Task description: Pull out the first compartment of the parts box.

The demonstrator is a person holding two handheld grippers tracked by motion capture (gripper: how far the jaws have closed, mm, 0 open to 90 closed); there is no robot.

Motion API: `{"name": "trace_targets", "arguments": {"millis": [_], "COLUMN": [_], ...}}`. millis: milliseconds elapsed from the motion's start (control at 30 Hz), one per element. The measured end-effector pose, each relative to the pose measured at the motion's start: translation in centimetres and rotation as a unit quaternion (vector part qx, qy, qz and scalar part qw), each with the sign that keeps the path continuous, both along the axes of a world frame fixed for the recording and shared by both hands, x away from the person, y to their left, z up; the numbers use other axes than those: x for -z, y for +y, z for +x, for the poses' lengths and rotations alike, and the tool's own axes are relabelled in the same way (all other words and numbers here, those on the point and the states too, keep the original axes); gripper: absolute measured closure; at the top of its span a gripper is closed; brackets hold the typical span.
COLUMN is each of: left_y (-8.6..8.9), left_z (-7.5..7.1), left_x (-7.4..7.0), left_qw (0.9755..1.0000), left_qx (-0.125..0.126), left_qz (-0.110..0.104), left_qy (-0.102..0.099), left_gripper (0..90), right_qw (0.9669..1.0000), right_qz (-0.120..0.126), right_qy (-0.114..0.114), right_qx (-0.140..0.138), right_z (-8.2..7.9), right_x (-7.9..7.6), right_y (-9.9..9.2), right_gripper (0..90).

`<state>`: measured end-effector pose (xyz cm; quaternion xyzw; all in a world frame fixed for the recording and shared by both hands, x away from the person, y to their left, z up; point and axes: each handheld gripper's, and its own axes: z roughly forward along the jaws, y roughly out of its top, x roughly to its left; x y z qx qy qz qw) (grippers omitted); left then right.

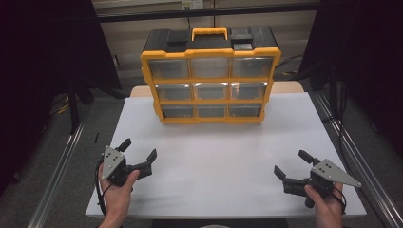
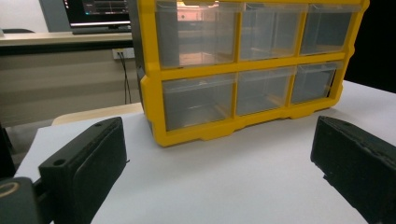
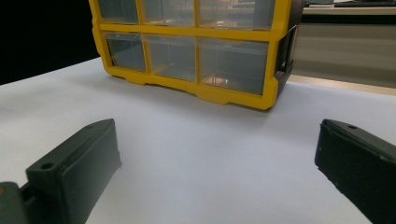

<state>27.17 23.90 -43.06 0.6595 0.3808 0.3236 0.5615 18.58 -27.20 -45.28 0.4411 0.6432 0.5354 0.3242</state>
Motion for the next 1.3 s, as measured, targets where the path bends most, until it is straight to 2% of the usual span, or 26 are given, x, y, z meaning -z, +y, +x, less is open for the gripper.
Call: {"name": "trace_targets", "arguments": {"millis": [33,67,167,267,367,467,500,633,667,700,800,833,900,933,1067,1100,1167,1300], "left_y": [-0.2,-0.6,-1.4,-2.0,-2.5,-3.0,-3.2,-4.1,-4.1,-4.1,-4.3,-4.3,-4.1,-4.1,-3.6,-3.4,-3.4,-3.5], "left_z": [0.4,0.9,1.6,2.0,2.4,2.9,3.1,4.0,4.0,4.2,5.2,5.5,5.8,6.1,6.7,7.0,7.2,7.5], "left_x": [-0.1,-0.4,-0.8,-1.2,-1.6,-2.1,-2.4,-2.9,-2.9,-3.0,-3.5,-3.5,-3.8,-3.9,-4.5,-4.9,-5.3,-6.2], "left_qw": [0.9999,0.9999,1.0000,0.9998,0.9997,0.9993,0.9988,0.9985,0.9985,0.9982,0.9979,0.9982,0.9981,0.9984,0.9984,0.9977,0.9973,0.9971], "left_qx": [-0.005,-0.011,0.000,0.007,0.015,0.022,0.025,0.037,0.037,0.042,0.037,0.038,0.035,0.035,0.026,0.025,0.022,0.023], "left_qz": [0.009,0.004,0.001,0.010,0.006,0.014,0.023,0.017,0.017,0.025,0.044,0.035,0.041,0.035,0.040,0.049,0.054,0.053], "left_qy": [0.000,-0.002,-0.005,-0.013,-0.017,-0.028,-0.035,-0.037,-0.037,-0.034,-0.031,-0.030,-0.030,-0.028,-0.030,-0.039,-0.044,-0.050], "left_gripper": [3.6,3.7,3.7,3.6,3.7,3.8,3.8,3.5,3.5,3.5,3.4,3.5,3.5,3.4,2.7,2.4,2.4,1.7], "right_qw": [1.0000,1.0000,1.0000,1.0000,1.0000,1.0000,1.0000,0.9998,0.9998,0.9998,0.9997,0.9997,0.9997,0.9997,0.9997,0.9997,0.9997,0.9997], "right_qz": [0.004,0.005,0.006,0.001,0.002,0.000,0.000,-0.004,-0.004,-0.004,-0.006,-0.006,-0.005,-0.005,-0.006,-0.005,-0.006,-0.006], "right_qy": [0.002,0.000,0.002,0.000,0.002,0.002,0.002,0.006,0.006,0.006,0.006,0.008,0.009,0.008,0.009,0.010,0.009,0.010], "right_qx": [0.001,-0.001,-0.003,-0.006,-0.006,-0.007,-0.007,-0.018,-0.018,-0.017,-0.021,-0.022,-0.021,-0.021,-0.020,-0.020,-0.021,-0.022], "right_z": [0.0,0.2,0.1,0.1,0.1,0.1,0.1,0.1,0.1,0.2,0.2,0.2,0.2,0.1,0.2,0.2,0.2,0.2], "right_x": [0.0,0.1,0.0,0.0,0.0,0.0,0.0,0.1,0.1,0.1,0.1,0.1,0.1,0.1,0.2,0.2,0.2,0.2], "right_y": [0.0,0.0,0.1,0.1,0.2,0.2,0.2,0.2,0.2,0.2,0.2,0.2,0.2,0.2,0.3,0.3,0.3,0.3], "right_gripper": [0.0,0.0,0.0,0.0,0.0,0.0,0.0,0.0,0.0,0.0,0.0,0.0,0.0,0.0,0.0,0.0,0.0,0.0]}}
